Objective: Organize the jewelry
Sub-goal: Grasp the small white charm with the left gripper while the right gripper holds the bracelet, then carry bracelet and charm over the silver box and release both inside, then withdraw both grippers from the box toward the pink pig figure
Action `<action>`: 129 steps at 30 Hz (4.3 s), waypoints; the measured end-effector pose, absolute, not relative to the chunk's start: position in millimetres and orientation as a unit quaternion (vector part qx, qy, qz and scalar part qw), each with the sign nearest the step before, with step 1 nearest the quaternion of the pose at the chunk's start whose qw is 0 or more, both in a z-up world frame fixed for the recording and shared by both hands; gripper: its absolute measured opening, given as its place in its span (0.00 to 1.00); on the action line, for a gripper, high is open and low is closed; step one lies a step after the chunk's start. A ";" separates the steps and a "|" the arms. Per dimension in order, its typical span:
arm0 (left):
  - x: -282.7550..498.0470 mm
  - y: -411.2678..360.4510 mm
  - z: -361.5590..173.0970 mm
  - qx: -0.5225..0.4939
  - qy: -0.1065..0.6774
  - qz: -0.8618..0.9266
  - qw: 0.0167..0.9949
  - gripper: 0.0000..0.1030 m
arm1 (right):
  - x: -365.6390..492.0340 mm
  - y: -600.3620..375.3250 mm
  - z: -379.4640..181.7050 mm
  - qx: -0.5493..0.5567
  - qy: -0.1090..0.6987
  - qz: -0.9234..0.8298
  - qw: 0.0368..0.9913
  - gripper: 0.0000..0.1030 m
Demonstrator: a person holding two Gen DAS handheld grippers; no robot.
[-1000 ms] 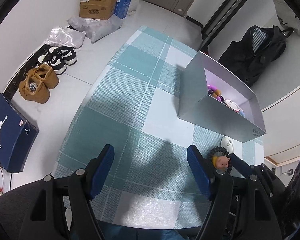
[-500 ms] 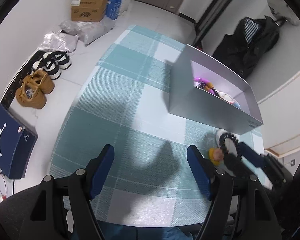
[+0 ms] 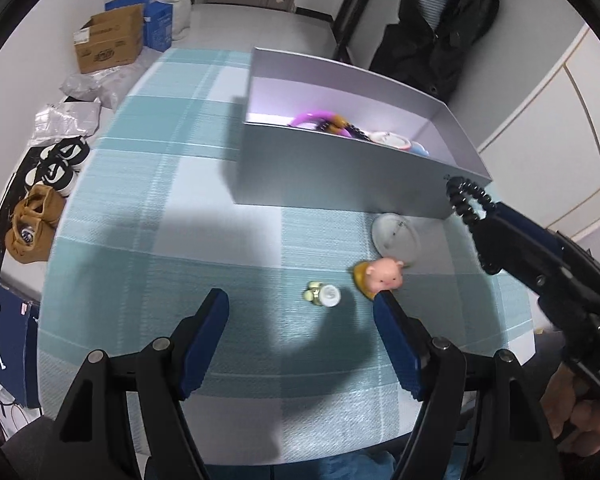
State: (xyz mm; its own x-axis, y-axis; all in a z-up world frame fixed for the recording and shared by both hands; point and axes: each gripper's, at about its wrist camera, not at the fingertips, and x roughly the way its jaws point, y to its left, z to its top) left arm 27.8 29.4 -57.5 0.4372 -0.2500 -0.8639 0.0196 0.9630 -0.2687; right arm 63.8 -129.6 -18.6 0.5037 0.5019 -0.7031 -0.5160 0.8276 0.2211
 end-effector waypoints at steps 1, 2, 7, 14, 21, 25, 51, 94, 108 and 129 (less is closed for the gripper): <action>28.1 27.5 -57.1 -0.103 0.524 -0.080 0.842 0.69 | 64.3 -132.8 -18.4 -0.008 0.403 0.290 0.868 0.39; 28.6 25.2 -57.4 -0.097 0.525 -0.081 0.842 0.68 | 64.6 -135.5 -18.2 -0.006 0.403 0.286 0.869 0.39; 29.3 21.4 -56.0 -0.090 0.523 -0.083 0.843 0.53 | 67.3 -147.6 -14.2 0.004 0.400 0.283 0.872 0.39; 29.9 5.0 -57.3 -0.030 0.521 -0.080 0.849 0.18 | 66.8 -156.4 -7.0 0.014 0.392 0.282 0.876 0.39; 30.2 6.3 -55.9 -0.031 0.522 -0.094 0.847 0.12 | 69.3 -160.6 -4.4 0.024 0.391 0.276 0.878 0.40; 30.0 10.7 -54.0 -0.051 0.524 -0.096 0.845 0.12 | 69.7 -161.6 -2.0 0.029 0.389 0.276 0.879 0.40; 70.9 31.6 21.4 -0.136 0.405 -0.121 0.896 0.12 | 118.3 -148.3 32.0 0.086 0.365 0.308 0.874 0.40; 137.2 12.1 -23.8 -0.140 0.474 -0.150 0.856 0.12 | 181.5 -134.2 -14.8 0.045 0.434 0.321 0.841 0.41; 131.6 19.8 -21.9 -0.158 0.473 -0.152 0.853 0.18 | 179.3 -140.2 -10.9 0.051 0.420 0.306 0.852 0.61; 80.4 22.1 -2.1 -0.123 0.444 -0.111 0.881 0.54 | 131.7 -153.5 17.0 0.030 0.390 0.285 0.875 0.77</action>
State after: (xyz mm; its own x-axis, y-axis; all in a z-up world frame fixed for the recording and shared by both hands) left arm 80.4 22.1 -2.1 0.5809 -0.3042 -0.7550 0.0866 0.9454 -0.3143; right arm 131.7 -153.5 17.0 0.5324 0.5226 -0.6659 -0.4763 0.8353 0.2748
